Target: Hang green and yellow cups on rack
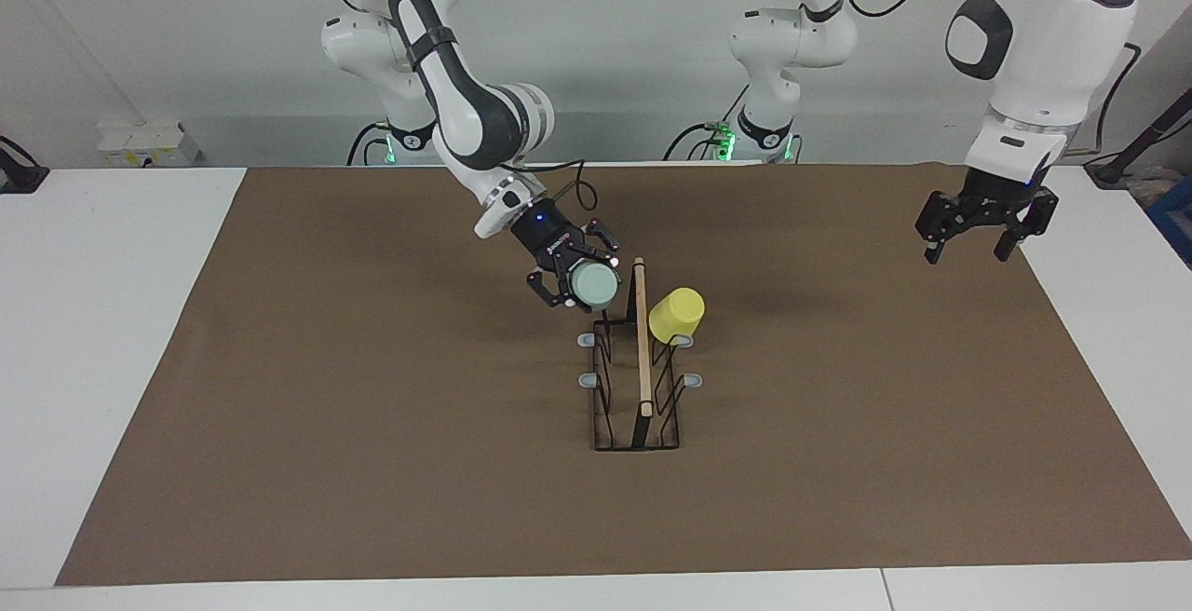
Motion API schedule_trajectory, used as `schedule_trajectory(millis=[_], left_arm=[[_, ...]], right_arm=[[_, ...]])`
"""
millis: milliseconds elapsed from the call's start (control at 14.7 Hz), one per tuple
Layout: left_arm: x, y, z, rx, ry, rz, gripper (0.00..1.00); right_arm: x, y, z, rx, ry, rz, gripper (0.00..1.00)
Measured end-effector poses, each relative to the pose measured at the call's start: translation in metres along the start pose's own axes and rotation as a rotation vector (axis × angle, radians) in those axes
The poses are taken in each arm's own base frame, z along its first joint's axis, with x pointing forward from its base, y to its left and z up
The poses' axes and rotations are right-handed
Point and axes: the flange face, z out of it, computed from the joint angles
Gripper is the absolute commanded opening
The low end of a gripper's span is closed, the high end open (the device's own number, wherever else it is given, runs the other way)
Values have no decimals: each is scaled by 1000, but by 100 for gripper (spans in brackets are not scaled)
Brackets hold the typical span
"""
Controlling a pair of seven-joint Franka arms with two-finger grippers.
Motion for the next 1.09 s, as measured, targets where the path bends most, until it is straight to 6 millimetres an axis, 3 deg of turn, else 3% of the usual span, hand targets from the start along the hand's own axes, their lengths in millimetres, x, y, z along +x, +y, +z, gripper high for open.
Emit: schedule_trajectory(millis=[272, 340, 407, 475, 611, 1086], left_arm=[[-3, 5, -29, -15, -62, 30, 100], [-3, 8, -39, -24, -75, 33, 100], [-2, 11, -48, -45, -83, 30, 100], [0, 12, -57, -69, -90, 25, 100], [3, 13, -68, -90, -107, 21, 100], [-5, 15, -50, -106, -189, -56, 99]], right_arm=[[-18, 11, -2, -3, -11, -27, 0], [-19, 12, -2, 0, -8, -28, 11], [-19, 12, -2, 0, -7, -28, 62], [-19, 12, -2, 0, -7, -28, 100], [-19, 12, -2, 0, -6, -27, 100], [-11, 8, 0, 2, 3, -15, 100]])
